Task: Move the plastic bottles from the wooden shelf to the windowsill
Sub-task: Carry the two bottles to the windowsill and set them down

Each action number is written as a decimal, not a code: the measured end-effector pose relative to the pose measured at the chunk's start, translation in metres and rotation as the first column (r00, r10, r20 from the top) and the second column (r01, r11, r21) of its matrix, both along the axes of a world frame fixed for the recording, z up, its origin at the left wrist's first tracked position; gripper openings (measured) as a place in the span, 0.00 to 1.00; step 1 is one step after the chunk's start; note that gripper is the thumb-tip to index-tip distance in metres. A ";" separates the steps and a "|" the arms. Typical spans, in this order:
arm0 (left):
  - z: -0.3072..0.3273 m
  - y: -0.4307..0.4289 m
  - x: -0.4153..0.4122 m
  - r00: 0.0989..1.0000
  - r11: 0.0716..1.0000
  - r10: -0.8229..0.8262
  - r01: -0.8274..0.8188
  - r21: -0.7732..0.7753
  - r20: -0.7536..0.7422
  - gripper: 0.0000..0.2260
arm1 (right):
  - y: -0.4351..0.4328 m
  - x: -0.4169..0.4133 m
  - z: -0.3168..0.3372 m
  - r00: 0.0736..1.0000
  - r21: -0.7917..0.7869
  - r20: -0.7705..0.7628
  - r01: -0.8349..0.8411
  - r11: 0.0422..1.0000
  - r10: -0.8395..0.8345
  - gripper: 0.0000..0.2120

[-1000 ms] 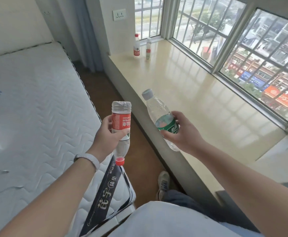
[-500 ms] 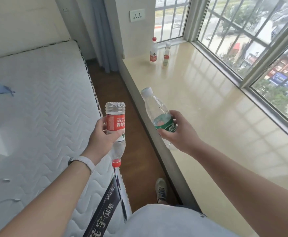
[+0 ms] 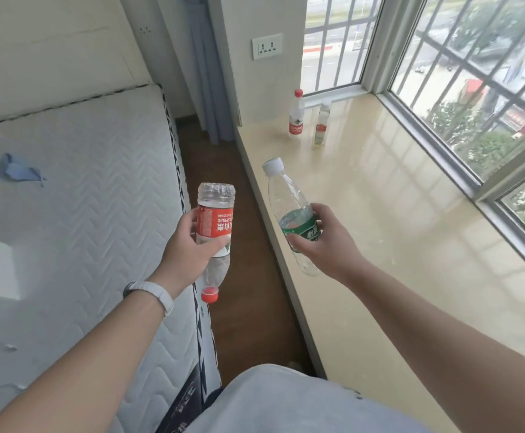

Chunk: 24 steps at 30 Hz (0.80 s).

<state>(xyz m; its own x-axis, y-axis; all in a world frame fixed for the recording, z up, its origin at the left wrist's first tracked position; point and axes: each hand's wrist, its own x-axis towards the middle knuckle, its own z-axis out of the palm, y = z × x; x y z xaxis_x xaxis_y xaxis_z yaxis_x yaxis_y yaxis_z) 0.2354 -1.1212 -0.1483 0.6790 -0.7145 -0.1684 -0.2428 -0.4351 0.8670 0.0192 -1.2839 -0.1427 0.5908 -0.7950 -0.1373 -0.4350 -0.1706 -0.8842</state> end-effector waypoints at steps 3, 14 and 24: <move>0.004 -0.015 0.013 1.000 1.000 0.007 -0.007 -0.009 0.008 0.24 | -0.016 0.012 -0.004 1.000 0.008 -0.004 0.001 1.000 -0.001 0.23; -0.024 -0.091 0.096 0.990 0.991 -0.131 0.130 -0.015 -0.044 0.27 | -0.075 0.085 -0.015 0.991 -0.008 -0.039 0.125 0.992 -0.125 0.27; -0.021 -0.181 0.220 0.963 0.968 -0.233 0.216 -0.127 -0.134 0.29 | -0.126 0.190 0.004 0.955 -0.073 -0.110 0.270 0.960 -0.277 0.25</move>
<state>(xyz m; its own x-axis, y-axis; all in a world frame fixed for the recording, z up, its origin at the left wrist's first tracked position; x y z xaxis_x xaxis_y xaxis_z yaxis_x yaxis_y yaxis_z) 0.4555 -1.3024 -0.1697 0.4727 -0.8654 -0.1662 -0.1897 -0.2841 0.9398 0.2088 -1.4101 -0.1388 0.3322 -0.9323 -0.1432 -0.5723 -0.0785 -0.8163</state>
